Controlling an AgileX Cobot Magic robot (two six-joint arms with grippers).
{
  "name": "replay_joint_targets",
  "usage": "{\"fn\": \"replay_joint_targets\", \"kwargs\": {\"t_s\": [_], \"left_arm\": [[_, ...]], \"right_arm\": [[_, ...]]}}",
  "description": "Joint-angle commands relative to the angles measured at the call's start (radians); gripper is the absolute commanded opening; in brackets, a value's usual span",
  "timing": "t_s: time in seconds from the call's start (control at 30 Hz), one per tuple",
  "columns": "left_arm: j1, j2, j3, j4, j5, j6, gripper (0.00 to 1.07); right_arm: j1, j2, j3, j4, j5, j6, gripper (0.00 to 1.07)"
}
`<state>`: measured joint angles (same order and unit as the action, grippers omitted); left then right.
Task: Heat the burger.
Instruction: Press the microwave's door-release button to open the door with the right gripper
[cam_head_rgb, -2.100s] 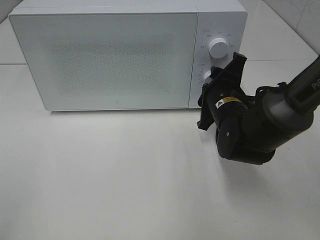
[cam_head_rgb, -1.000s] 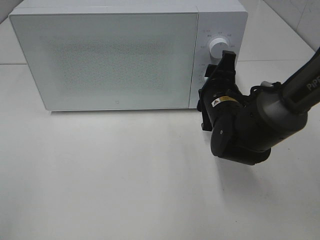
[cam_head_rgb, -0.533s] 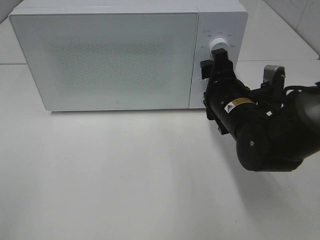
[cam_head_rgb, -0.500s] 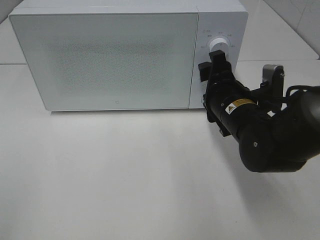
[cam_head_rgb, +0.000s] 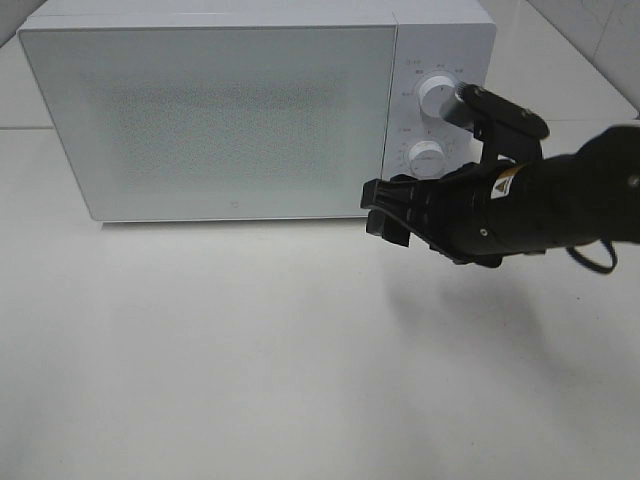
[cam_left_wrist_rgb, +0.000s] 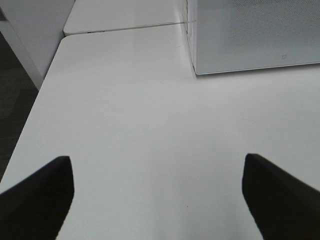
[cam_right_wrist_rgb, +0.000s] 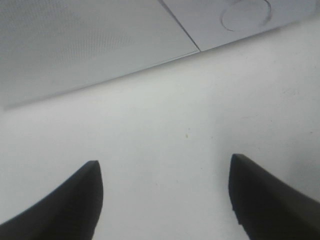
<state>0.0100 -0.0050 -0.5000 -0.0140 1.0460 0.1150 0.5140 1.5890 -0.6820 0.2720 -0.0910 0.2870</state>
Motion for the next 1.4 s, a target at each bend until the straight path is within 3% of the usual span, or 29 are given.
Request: {"fn": "replay_joint_targets", "kwargs": {"t_s": [0.03,0.07,0.17,0.83,1.27,1.4], "left_arm": [[0.003,-0.026,0.004,0.001,-0.009,-0.007,0.84],[0.003,-0.026,0.004,0.001,-0.009,-0.007,0.84],[0.003,-0.026,0.004,0.001,-0.009,-0.007,0.84],[0.003,-0.026,0.004,0.001,-0.009,-0.007,0.84],[0.003,-0.026,0.004,0.001,-0.009,-0.007,0.84],[0.003,-0.026,0.004,0.001,-0.009,-0.007,0.84]], "right_arm": [[-0.021,-0.071,-0.071,-0.144,0.258,-0.143,0.70],[-0.021,-0.104,-0.104,-0.235,0.366,-0.151,0.70],[-0.021,-0.154,-0.146,-0.304,0.524,-0.152,0.70],[-0.018,-0.537,-0.183,-0.321,1.059,-0.164,0.70],[-0.022,-1.048,0.063,-0.325,1.076,-0.203,0.70],[-0.096,-1.153,0.105,-0.301,1.093,-0.200,0.70]]}}
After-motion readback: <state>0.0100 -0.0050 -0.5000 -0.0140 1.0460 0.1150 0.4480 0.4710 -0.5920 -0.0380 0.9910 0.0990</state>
